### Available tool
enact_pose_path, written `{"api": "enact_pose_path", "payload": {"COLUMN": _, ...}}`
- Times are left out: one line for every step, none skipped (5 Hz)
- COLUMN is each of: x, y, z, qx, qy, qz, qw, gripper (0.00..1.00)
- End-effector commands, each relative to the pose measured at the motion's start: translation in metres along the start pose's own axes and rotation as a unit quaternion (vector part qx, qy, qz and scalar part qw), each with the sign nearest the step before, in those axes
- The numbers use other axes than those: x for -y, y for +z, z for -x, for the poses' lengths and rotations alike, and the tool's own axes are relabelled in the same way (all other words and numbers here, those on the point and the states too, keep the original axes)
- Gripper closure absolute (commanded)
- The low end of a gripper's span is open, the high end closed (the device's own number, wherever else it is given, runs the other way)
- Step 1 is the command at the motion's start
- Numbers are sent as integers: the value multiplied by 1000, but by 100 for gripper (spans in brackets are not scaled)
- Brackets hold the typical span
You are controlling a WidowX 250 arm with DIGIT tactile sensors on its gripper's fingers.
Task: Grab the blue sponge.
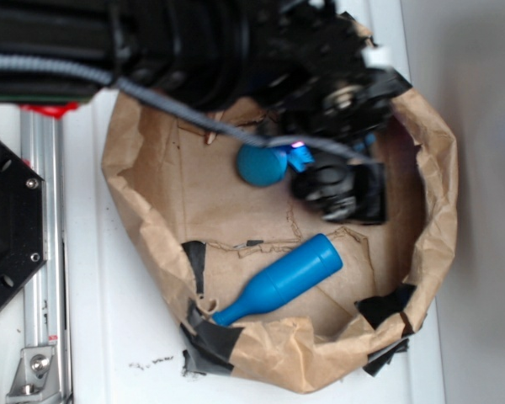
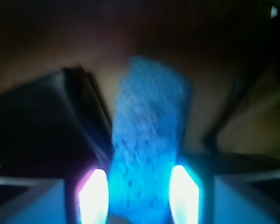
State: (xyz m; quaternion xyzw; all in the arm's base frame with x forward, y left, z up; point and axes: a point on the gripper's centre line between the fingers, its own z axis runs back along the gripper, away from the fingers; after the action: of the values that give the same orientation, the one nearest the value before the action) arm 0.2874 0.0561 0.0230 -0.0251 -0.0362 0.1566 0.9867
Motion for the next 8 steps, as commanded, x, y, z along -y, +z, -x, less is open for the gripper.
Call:
{"api": "enact_pose_path", "payload": {"x": 34, "y": 56, "z": 40, "qx": 40, "qy": -89, "qz": -31, "qw": 995, "gripper": 100}}
{"api": "enact_pose_path", "payload": {"x": 34, "y": 72, "z": 43, "qx": 56, "qy": -90, "qz": -26, "qw": 994, "gripper": 100}}
{"api": "enact_pose_path", "payload": {"x": 29, "y": 83, "z": 41, "qx": 64, "qy": -73, "qz": -17, "qw": 995, "gripper": 100}}
{"api": "enact_pose_path", "payload": {"x": 22, "y": 78, "z": 35, "qx": 32, "qy": -85, "qz": -10, "qw": 996, "gripper": 0}}
{"api": "enact_pose_path", "payload": {"x": 23, "y": 48, "z": 20, "qx": 17, "qy": -200, "qz": 6, "qw": 980, "gripper": 0}}
{"api": "enact_pose_path", "payload": {"x": 36, "y": 22, "z": 11, "qx": -14, "qy": -285, "qz": -30, "qw": 958, "gripper": 0}}
{"api": "enact_pose_path", "payload": {"x": 44, "y": 4, "z": 8, "qx": -12, "qy": -290, "qz": 22, "qw": 957, "gripper": 0}}
{"api": "enact_pose_path", "payload": {"x": 56, "y": -2, "z": 18, "qx": -24, "qy": -268, "qz": 24, "qw": 963, "gripper": 0}}
